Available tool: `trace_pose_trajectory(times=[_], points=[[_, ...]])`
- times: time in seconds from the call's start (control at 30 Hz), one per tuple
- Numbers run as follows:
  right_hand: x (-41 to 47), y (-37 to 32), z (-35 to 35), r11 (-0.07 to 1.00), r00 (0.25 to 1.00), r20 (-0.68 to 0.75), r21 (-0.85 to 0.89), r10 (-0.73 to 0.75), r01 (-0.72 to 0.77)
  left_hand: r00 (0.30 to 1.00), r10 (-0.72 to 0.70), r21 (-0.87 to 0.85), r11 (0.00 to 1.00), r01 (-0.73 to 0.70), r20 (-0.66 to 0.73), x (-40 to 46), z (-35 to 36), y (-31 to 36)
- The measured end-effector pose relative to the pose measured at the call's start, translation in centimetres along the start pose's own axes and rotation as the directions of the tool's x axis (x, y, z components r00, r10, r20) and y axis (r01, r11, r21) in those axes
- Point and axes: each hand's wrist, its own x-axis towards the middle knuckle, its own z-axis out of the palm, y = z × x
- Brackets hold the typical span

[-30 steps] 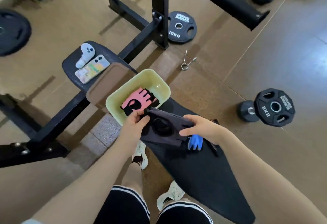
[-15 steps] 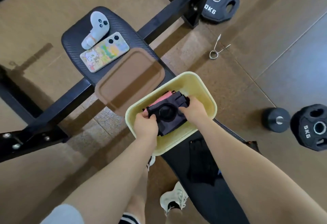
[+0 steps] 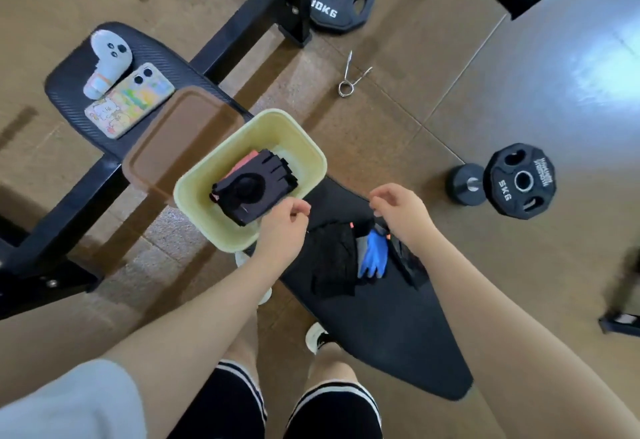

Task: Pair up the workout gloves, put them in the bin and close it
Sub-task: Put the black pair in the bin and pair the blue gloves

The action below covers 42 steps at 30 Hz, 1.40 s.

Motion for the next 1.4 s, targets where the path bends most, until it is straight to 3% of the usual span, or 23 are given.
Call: trace_pose_trajectory(times=[0.1, 0.2, 0.37, 0.5, 0.63, 0.73, 0.9, 1.0, 1.07, 1.13, 1.17, 1.23, 1.27, 1.33, 1.4], points=[[-2.2, 7.1, -1.0, 0.989, 0.991, -0.011, 0.069, 0.133, -0.132, 0.989, 0.052, 0.13, 0.989, -0.071, 0.139, -1.3, 5.1, -1.0], [-2.7, 14.0, 0.1, 0.985, 0.985, 0.012, -0.005, 0.17, -0.17, 0.974, 0.104, 0.275, 0.948, -0.158, 0.201, -1.2, 10.0, -4.0], [0.2, 18.6, 3.8, 0.974, 0.996, 0.001, -0.208, -0.094, 0.092, 0.965, 0.111, 0.575, 0.784, -0.233, 0.239, 0.9, 15.0, -10.3], [4.5, 18.5, 5.6, 0.875, 0.955, 0.013, -0.396, -0.298, 0.278, 0.947, 0.196, 0.717, 0.619, -0.321, 0.255, 3.1, 15.9, -13.1], [7.5, 18.7, 7.1, 0.831, 0.96, 0.049, -0.49, -0.274, 0.263, 0.942, 0.191, 0.817, 0.469, -0.334, 0.275, 4.4, 15.0, -15.2], [7.9, 18.8, 7.8, 0.789, 0.964, -0.008, -0.576, -0.267, 0.214, 0.959, 0.187, 0.851, 0.447, -0.277, 0.213, 4.3, 14.2, -16.1], [4.5, 18.5, 7.9, 0.896, 0.879, -0.241, -0.288, -0.41, 0.339, 0.992, 0.11, 0.833, 0.541, -0.117, 0.068, 3.4, 12.2, -17.2], [1.1, 18.2, 6.1, 0.899, 0.878, -0.197, -0.135, -0.437, 0.417, 0.993, 0.066, 0.848, 0.517, -0.121, 0.101, 3.2, 11.4, -16.7], [-1.4, 18.0, 5.1, 0.909, 0.901, -0.116, -0.036, -0.417, 0.416, 0.98, 0.155, 0.801, 0.567, -0.191, 0.124, 2.9, 11.3, -15.4], [-3.8, 18.0, 5.1, 0.901, 0.893, -0.116, -0.069, -0.434, 0.429, 0.964, 0.23, 0.613, 0.745, -0.264, 0.136, 1.8, 11.5, -13.5], [-4.8, 17.9, 5.5, 0.891, 0.883, -0.134, -0.138, -0.45, 0.433, 0.968, 0.213, 0.462, 0.851, -0.25, 0.132, 0.9, 11.7, -12.4], [-6.3, 17.6, 6.7, 0.914, 0.908, -0.152, -0.184, -0.39, 0.361, 0.991, 0.058, 0.093, 0.993, -0.07, 0.121, -1.2, 12.6, -10.2], [-6.9, 17.2, 7.3, 0.95, 0.941, -0.147, -0.117, -0.306, 0.291, 0.991, -0.056, -0.077, 0.995, 0.066, 0.12, -2.3, 13.0, -9.3], [-7.8, 15.7, 8.3, 0.982, 0.978, -0.114, 0.05, -0.177, 0.184, 0.947, -0.257, -0.254, 0.919, 0.301, 0.193, -4.0, 13.3, -8.3], [-8.6, 14.2, 9.3, 0.968, 0.979, -0.005, 0.148, -0.206, 0.204, 0.927, -0.294, -0.328, 0.874, 0.359, 0.231, -5.4, 13.3, -8.1]])
